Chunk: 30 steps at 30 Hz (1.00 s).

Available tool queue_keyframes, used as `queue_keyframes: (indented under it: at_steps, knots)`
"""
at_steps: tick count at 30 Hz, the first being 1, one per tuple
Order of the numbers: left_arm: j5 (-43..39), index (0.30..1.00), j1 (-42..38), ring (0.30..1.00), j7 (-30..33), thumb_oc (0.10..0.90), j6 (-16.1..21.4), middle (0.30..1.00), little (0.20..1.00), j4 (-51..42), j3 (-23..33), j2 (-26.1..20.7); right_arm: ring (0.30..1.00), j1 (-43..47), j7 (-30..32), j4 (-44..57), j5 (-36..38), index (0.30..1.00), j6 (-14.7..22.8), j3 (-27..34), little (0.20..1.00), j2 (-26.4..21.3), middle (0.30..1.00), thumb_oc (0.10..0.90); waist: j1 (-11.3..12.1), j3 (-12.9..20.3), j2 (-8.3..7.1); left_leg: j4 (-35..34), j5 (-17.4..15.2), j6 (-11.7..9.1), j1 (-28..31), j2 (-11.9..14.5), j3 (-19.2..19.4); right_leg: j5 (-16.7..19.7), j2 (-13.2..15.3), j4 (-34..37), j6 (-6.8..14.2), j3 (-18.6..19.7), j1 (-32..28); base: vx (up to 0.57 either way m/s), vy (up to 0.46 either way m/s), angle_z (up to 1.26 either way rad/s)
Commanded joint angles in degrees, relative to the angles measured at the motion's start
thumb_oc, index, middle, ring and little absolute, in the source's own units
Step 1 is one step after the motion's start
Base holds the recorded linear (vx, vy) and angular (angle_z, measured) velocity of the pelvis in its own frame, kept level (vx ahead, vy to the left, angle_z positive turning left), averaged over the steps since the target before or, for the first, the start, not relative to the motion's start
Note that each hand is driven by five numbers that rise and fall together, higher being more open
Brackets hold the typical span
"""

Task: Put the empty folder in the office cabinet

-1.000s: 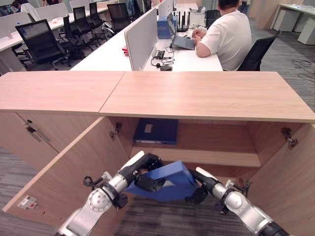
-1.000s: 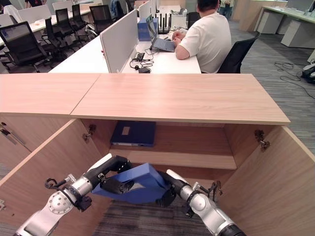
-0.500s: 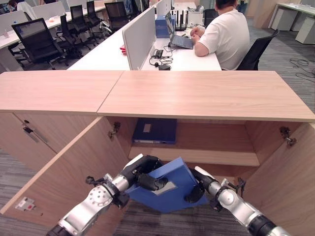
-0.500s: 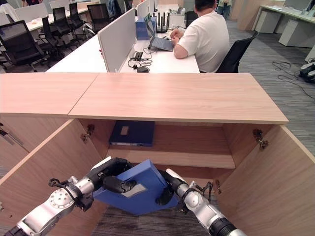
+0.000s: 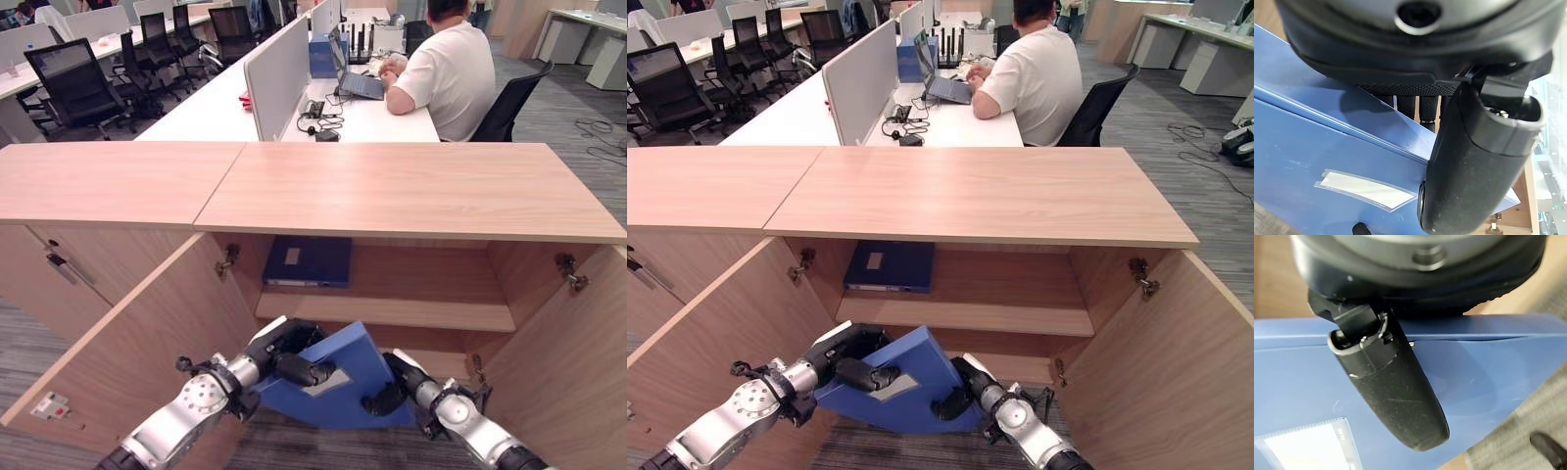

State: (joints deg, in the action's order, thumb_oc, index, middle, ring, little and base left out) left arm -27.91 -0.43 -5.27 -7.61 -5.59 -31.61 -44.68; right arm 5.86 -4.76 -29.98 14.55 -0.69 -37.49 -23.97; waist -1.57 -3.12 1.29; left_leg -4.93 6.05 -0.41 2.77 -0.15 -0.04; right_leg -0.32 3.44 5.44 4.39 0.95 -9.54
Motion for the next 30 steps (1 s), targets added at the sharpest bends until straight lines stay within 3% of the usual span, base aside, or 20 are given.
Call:
queue_keyframes:
  at_steps: [1, 2, 7, 11, 12, 15, 17, 21, 23, 25, 26, 27, 30]
  knots:
    - [-16.4, 0.451, -15.0, 0.451, -7.8, 0.500, 13.9, 0.451, 0.451, -11.2, -2.0, 13.5, 0.300, 4.2, -6.0, 3.4, 15.9, 0.300, 3.8, -1.9, 0.300, 9.8, 0.300, 0.400, -0.1, 1.6, -0.18, -0.1, -11.1, -0.7, 5.5, -1.7, -1.4, -2.0, -0.6, -0.4, 2.1, -3.8, 2.9, 0.00, 0.000, 0.00]
    - [-16.2, 0.900, -14.9, 0.900, -7.8, 0.800, 13.8, 0.900, 0.900, -11.0, -2.0, 13.4, 0.300, 4.0, -6.1, 3.1, 16.7, 0.300, 3.8, -1.7, 0.300, 9.7, 0.300, 0.400, -0.1, 1.6, -0.19, -0.1, -11.1, -0.7, 5.5, -1.6, -1.4, -2.0, -0.6, -0.4, 2.1, -3.8, 2.9, 0.00, 0.000, 0.00]
    - [-14.4, 0.900, -12.2, 0.900, -7.6, 0.800, 13.7, 0.900, 0.900, -9.1, 1.4, 11.5, 0.300, 2.1, -6.0, 4.2, 15.4, 0.300, 3.9, 0.9, 0.300, 7.4, 0.300, 0.400, 0.0, 1.7, -0.29, -0.1, -11.1, -0.9, 5.4, -1.6, -1.3, -2.0, -0.6, -0.4, 2.1, -3.8, 3.0, 0.00, 0.000, 0.00]
    - [-13.3, 0.900, -6.1, 0.900, -6.6, 0.800, 13.2, 0.900, 0.900, -2.5, 7.9, 11.6, 0.300, -2.3, -5.3, 4.5, 11.1, 0.300, 3.3, 6.1, 0.300, 3.8, 0.300, 0.400, -0.3, 2.1, -0.33, -0.1, -11.2, -0.9, 5.5, -1.5, -1.2, -2.2, -0.6, -0.4, 2.2, -4.0, 2.9, 0.00, 0.000, 0.00]
    - [-13.8, 0.900, -0.6, 0.900, -5.6, 0.800, 11.9, 0.900, 0.900, 4.0, 14.1, 13.6, 0.300, -5.5, -4.3, 3.8, 10.6, 0.300, 2.8, 12.1, 0.300, 2.3, 0.300, 0.400, -0.3, 2.2, -0.49, -0.1, -11.1, -0.9, 5.6, -1.5, -1.4, -2.4, -0.8, -0.4, 2.1, -3.9, 2.8, 0.00, 0.000, 0.00]
    - [-12.8, 0.900, 5.0, 0.900, -4.5, 0.800, 11.0, 0.900, 0.900, 9.8, 21.3, 16.3, 0.300, -8.5, -3.8, 4.1, 9.7, 0.300, 2.6, 18.5, 0.300, 0.6, 0.300, 0.400, -0.6, 2.2, -0.55, -0.1, -11.1, -0.8, 5.6, -1.5, -1.6, -2.5, -1.0, -0.4, 1.9, -4.0, 2.8, 0.01, -0.025, 0.00]
    - [-11.0, 0.900, 9.8, 0.900, -5.3, 0.800, 9.6, 0.900, 0.900, 17.0, 27.2, 18.8, 0.300, -11.2, -2.8, 4.0, 7.7, 0.300, 2.3, 26.1, 0.300, -1.3, 0.300, 0.400, -0.9, 2.1, -0.57, -0.1, -11.1, -0.8, 5.5, -1.3, -1.8, -2.9, -1.3, -0.4, 1.7, -3.9, 2.8, 0.02, -0.049, 0.01]
    - [-6.7, 0.900, 11.2, 0.900, -1.6, 0.800, 7.2, 0.900, 0.900, 33.7, 31.0, 23.2, 0.300, -10.5, 1.7, 1.2, 6.6, 0.300, 1.6, 33.5, 0.300, -2.0, 0.300, 0.400, -1.1, 1.8, -0.43, -0.1, -11.1, -0.9, 5.4, -0.9, -2.0, -3.3, -1.7, -0.4, 1.3, -4.2, 2.9, 0.02, -0.054, 0.04]
    - [-6.7, 0.900, 11.1, 0.900, -1.6, 0.800, 7.2, 0.900, 0.900, 33.7, 30.9, 23.2, 0.300, -10.5, 1.7, 1.2, 6.6, 0.300, 1.6, 33.5, 0.300, -2.0, 0.300, 0.400, -1.1, 1.7, -0.41, -0.1, -11.1, -0.9, 5.4, -0.9, -2.0, -3.3, -1.7, -0.4, 1.3, -4.2, 2.9, 0.01, -0.036, 0.00]
    - [-11.2, 0.900, 9.5, 0.900, 2.1, 0.800, 7.2, 0.900, 0.900, 42.9, 33.8, 28.5, 0.300, -8.8, 5.5, -1.5, 10.0, 0.300, 1.8, 36.3, 0.300, -0.1, 0.300, 0.400, -1.0, 1.5, -0.66, -0.1, -10.9, -1.1, 5.2, -0.7, -2.4, -3.4, -2.0, -0.4, 1.0, -4.5, 3.0, 0.01, -0.063, 0.04]
    - [-11.2, 0.900, 9.4, 0.900, 2.1, 0.800, 7.2, 0.900, 0.900, 42.9, 33.8, 28.5, 0.300, -8.8, 5.5, -1.5, 10.0, 0.300, 1.8, 36.3, 0.300, -0.1, 0.300, 0.400, -1.0, 1.5, -0.66, -0.1, -11.0, -1.1, 5.2, -0.7, -2.4, -3.4, -2.0, -0.4, 1.0, -4.5, 3.0, 0.01, -0.073, 0.07]
    - [-14.9, 0.900, 8.3, 0.900, 4.6, 0.800, 7.2, 0.900, 0.900, 48.1, 35.1, 31.3, 0.300, -7.3, 7.8, -3.3, 15.1, 0.300, 2.3, 37.7, 0.300, 1.8, 0.300, 0.400, -0.9, 1.2, -0.85, -0.1, -10.8, -1.2, 5.0, -0.5, -2.7, -3.5, -2.2, -0.4, 0.8, -4.6, 3.2, 0.01, -0.076, 0.13]
    - [-12.6, 0.900, 8.5, 0.900, 6.5, 0.800, 6.1, 0.900, 0.900, 53.1, 33.3, 32.7, 0.300, -5.3, 9.6, -4.3, 27.0, 0.300, 3.9, 39.5, 0.300, 4.7, 0.300, 0.400, -0.9, 0.1, -0.89, -0.1, -10.5, -1.6, 4.5, -0.1, -3.1, -3.4, -2.4, -0.4, 0.5, -4.9, 3.6, 0.01, -0.105, 0.16]
